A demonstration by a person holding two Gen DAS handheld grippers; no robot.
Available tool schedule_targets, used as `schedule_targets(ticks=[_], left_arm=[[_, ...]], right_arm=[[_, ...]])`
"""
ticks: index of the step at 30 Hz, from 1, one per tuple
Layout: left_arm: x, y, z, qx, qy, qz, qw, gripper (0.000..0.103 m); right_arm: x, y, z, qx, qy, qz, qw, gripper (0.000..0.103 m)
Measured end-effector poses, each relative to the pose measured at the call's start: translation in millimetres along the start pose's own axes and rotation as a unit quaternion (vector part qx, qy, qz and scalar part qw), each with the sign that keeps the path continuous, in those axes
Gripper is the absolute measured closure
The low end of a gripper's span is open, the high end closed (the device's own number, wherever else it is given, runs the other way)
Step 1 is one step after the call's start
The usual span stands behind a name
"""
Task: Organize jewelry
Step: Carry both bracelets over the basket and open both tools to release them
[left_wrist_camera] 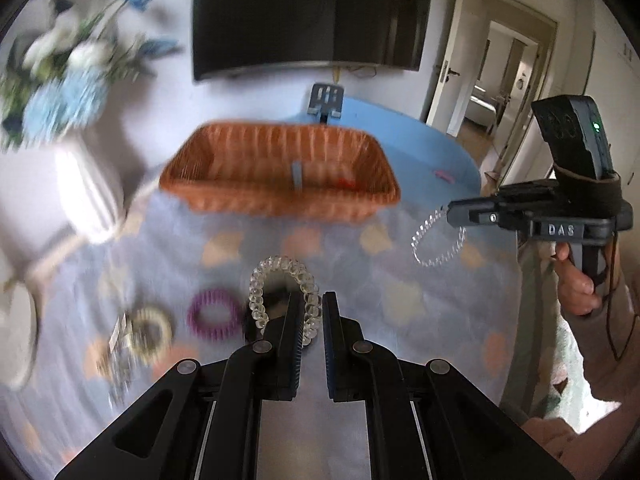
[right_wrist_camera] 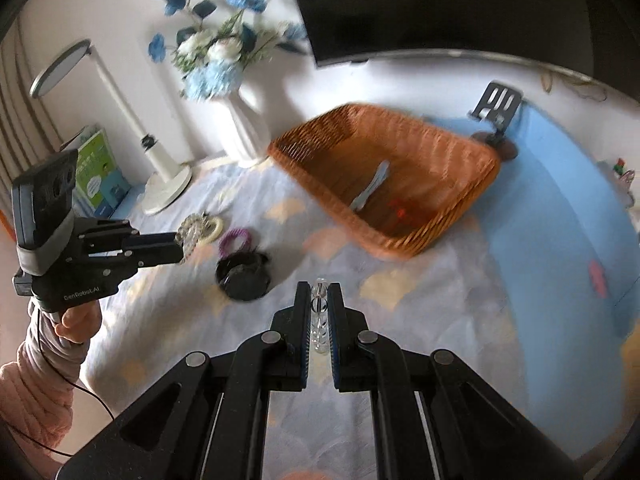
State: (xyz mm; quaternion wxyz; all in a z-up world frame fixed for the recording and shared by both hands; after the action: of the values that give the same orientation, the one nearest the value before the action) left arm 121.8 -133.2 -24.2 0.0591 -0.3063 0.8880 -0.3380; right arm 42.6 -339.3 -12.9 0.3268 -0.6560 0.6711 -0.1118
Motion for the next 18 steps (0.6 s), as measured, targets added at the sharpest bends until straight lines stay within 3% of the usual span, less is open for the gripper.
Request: schedule_targets(ticks=[5, 10, 13, 16, 18], left_arm=[[7.4, -56.1, 19.6, 0.012, 0.016, 0.011, 0.9997, 0.094], [19.1, -97.6, 60.2, -0.003, 0.025, 0.02, 0.9995, 0.094], [20.1, -113.3, 88.6, -0.018, 0.031, 0.016, 0.9992, 0.094], [20.1, -125.9, 120.2, -0.04, 0.031, 0.014, 0.9986, 0.094], [21.0, -130.4, 136.6, -0.05, 0.033, 0.014, 0.9981, 0.094]], right_arm=[[27.3, -33.3, -11.2, 0.036, 0.014, 0.026, 0.999, 0.094], [65.2, -66.4, 3.6, 0.052, 0.006, 0.074, 0.996, 0.094], [80.2, -82.5, 27.3, 0.046, 0.001, 0.089, 0.995, 0.094], [89.4, -95.0, 58.9, 0.022, -0.032, 0.1, 0.994, 0.094], [91.8, -101.6, 75.1, 0.012, -0.024, 0.096, 0.995, 0.094]])
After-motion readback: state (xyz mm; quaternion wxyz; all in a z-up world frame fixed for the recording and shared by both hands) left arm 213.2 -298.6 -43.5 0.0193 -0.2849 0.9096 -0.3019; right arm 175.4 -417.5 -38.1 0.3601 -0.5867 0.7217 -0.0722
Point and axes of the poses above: each gripper's, at about its wrist camera, not at the fingertips, and z roughly the way its jaws point, x to its right, y to its underside, the point moved 1 cm from there along z, roughly the way its jaws point, and after that the axes turned 4 degrees about -x, right-handed, at the moved point
